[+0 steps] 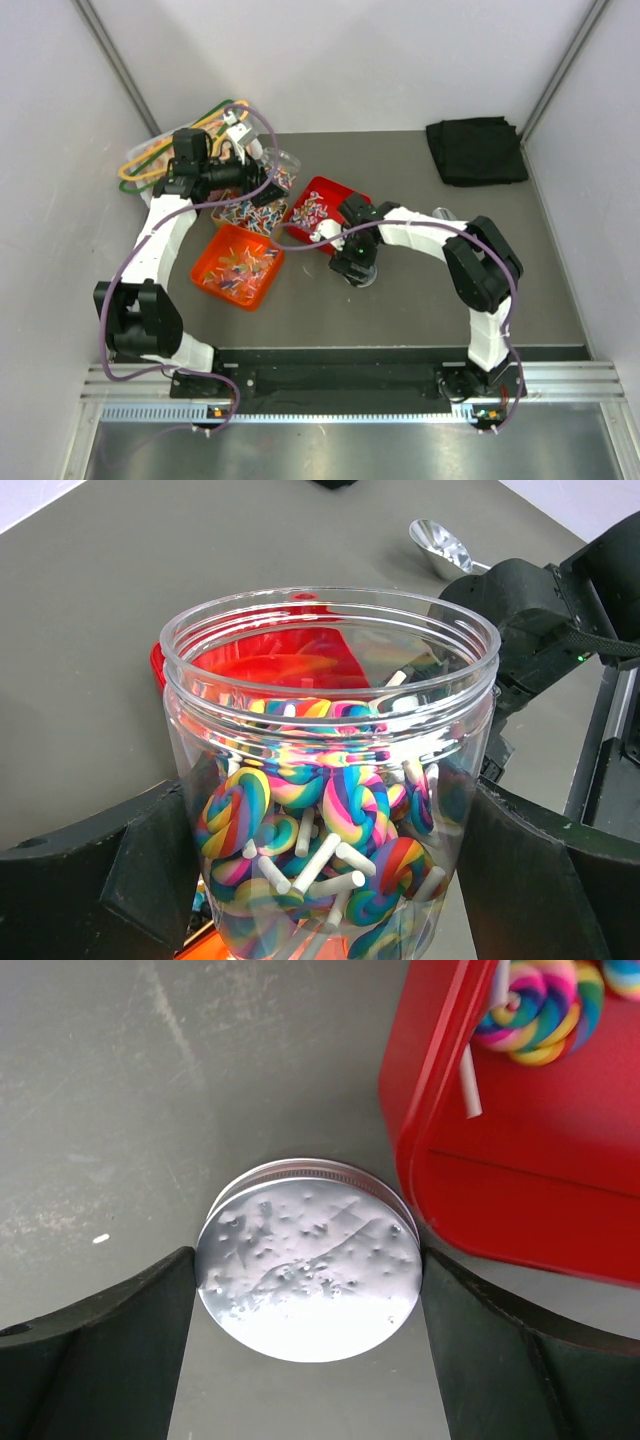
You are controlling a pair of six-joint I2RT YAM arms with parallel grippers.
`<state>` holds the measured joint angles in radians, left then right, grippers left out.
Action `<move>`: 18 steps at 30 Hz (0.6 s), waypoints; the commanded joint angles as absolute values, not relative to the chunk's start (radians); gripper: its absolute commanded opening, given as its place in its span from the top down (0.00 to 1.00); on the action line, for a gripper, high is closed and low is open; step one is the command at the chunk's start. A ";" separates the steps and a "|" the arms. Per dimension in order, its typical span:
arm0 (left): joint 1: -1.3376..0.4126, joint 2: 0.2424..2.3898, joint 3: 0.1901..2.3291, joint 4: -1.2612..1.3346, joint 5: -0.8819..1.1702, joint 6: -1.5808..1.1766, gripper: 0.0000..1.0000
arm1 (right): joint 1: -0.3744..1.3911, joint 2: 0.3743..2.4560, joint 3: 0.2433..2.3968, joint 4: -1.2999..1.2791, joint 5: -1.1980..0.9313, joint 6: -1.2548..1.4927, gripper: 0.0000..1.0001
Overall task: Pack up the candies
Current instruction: Pick up the bottle lid at the center of the board.
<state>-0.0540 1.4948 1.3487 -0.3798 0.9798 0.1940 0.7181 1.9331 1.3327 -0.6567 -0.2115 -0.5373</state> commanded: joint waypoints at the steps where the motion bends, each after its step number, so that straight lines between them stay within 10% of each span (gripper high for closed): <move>1: -0.049 1.474 1.393 -0.376 1.023 0.224 0.52 | 0.730 1.927 1.351 -0.753 -0.216 -0.534 0.24; 18: -0.061 1.531 1.408 -0.573 1.175 0.493 0.51 | 0.522 1.470 1.259 -0.933 -0.529 -0.601 0.25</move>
<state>-0.0540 1.5154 1.3487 -0.5068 1.0451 0.3752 0.6350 1.5925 1.2751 -0.8635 -0.3695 -0.5571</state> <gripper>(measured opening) 0.924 0.826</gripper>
